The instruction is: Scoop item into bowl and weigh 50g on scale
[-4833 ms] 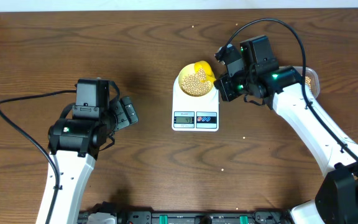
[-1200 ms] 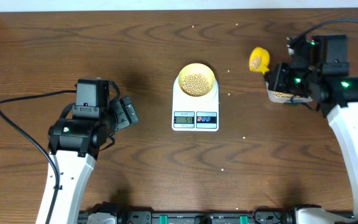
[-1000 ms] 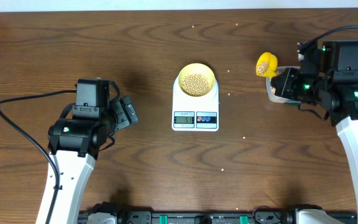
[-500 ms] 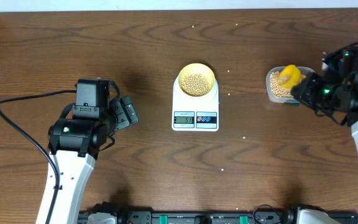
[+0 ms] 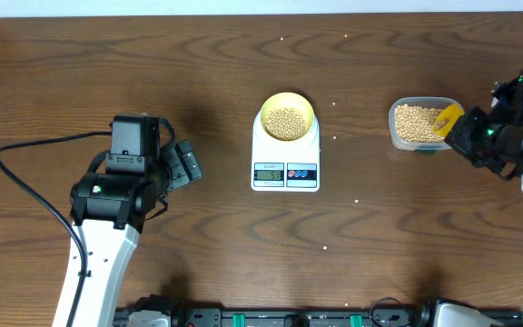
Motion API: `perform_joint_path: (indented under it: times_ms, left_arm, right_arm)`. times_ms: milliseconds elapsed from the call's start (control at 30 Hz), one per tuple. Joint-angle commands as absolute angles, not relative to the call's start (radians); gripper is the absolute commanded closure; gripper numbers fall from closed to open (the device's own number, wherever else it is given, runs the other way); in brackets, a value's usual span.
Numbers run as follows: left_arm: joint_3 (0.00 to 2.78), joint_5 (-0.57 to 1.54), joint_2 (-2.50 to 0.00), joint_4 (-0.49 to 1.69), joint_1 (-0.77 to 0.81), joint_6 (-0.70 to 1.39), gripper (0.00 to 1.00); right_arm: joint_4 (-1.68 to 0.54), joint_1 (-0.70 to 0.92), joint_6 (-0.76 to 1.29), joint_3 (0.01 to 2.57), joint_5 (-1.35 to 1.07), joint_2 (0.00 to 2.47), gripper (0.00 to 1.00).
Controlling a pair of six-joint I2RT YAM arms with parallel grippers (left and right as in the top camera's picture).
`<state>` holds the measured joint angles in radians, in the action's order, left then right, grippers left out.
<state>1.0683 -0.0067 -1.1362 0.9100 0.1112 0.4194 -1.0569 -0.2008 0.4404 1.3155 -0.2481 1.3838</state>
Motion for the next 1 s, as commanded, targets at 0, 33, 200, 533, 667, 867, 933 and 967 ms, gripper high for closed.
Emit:
perform_joint_path:
  times_ms: [0,33,200,533,667,867,933,967]
  left_arm:
    - [1.079,-0.023,-1.137,0.912,0.105,0.421,0.04]
    - [1.079,-0.023,-1.137,0.912,0.105,0.421,0.04]
    - [1.079,-0.024,-1.137,0.912,0.105,0.421,0.04]
    - [1.079,-0.024,-1.137,0.912,0.105,0.421,0.04]
    - [1.079,-0.023,-1.137,0.912,0.105,0.421,0.04]
    - [1.079,-0.023,-1.137,0.912,0.105,0.421,0.04]
    - [1.079,-0.024,-1.137,0.912,0.105,0.421,0.04]
    - [1.079,-0.024,-1.137,0.912,0.105,0.421,0.04]
  right_arm:
    - [-1.055,-0.203,0.443,1.312,-0.208,1.437,0.99]
    - [-1.05,-0.2,0.421,1.312,-0.208,1.451,0.99]
    - [-0.978,-0.184,0.275,1.312,-0.178,1.499,0.99]
    - [-0.961,-0.102,0.149,1.313,-0.025,1.5,0.99]
    - [-0.96,-0.043,0.079,1.312,0.078,1.5,0.99]
    - [-0.942,0.053,0.009,1.312,0.263,1.504,0.99]
    - [-0.943,0.075,-0.018,1.312,0.284,1.507,0.99]
    - [-0.942,0.082,-0.018,1.312,0.287,1.51,0.99]
